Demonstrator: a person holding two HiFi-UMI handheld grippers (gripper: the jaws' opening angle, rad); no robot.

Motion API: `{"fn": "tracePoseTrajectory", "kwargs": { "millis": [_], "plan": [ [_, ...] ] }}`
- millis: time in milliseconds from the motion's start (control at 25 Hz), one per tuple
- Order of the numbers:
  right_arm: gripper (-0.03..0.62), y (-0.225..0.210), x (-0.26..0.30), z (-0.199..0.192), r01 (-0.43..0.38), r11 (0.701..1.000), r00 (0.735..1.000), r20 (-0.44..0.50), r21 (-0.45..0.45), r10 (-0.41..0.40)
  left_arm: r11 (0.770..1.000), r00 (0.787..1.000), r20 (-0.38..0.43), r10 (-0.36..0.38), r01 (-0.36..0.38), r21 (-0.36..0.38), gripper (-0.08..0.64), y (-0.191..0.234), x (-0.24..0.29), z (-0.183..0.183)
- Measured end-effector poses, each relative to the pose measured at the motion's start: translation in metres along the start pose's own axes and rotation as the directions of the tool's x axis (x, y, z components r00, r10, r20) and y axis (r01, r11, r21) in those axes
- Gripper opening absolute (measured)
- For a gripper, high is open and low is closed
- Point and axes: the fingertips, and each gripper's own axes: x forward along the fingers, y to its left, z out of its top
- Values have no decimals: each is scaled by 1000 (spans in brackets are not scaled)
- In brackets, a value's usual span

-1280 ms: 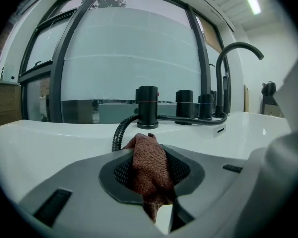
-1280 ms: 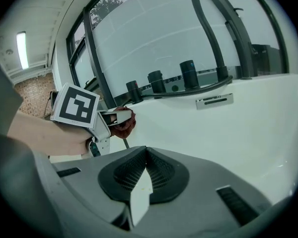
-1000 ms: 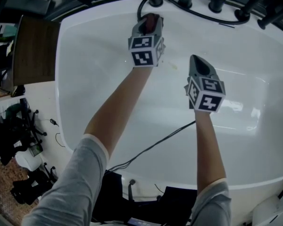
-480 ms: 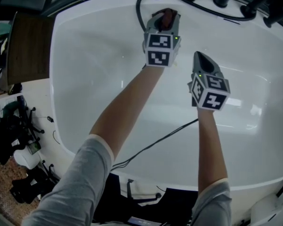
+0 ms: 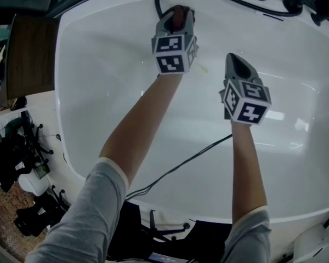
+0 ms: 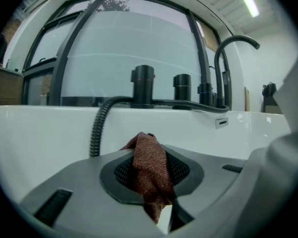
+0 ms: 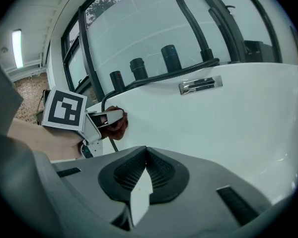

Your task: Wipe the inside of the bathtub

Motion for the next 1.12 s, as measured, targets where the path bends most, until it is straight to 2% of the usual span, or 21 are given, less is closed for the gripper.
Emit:
{"fn": "tracePoseTrajectory", "kwargs": {
  "millis": [200,320,600,800,1120],
  "plan": [
    [6,1,4,-5,5,1000,1000,-7,-9,-5,997,997,-37,-68,69,24,94,-40,12,-21],
    [6,2,8,-8,8,1000,1000,-8,-15,-8,994,995,-20,-96,97,49,94,-41,12,-23],
    [6,3,19,-19,7,1000,1000,-14,-12,-7,1000,1000,-16,-10,11,12,93,18,0,-37],
    [6,4,24,-26,7,1000,1000,-18,-9,-7,1000,1000,-15,-2,2,2,94,16,0,-41],
    [6,11,32,-32,9,999,1000,-28,-39,-10,993,991,-51,-121,120,-18,94,-42,17,-71]
  ]
}}
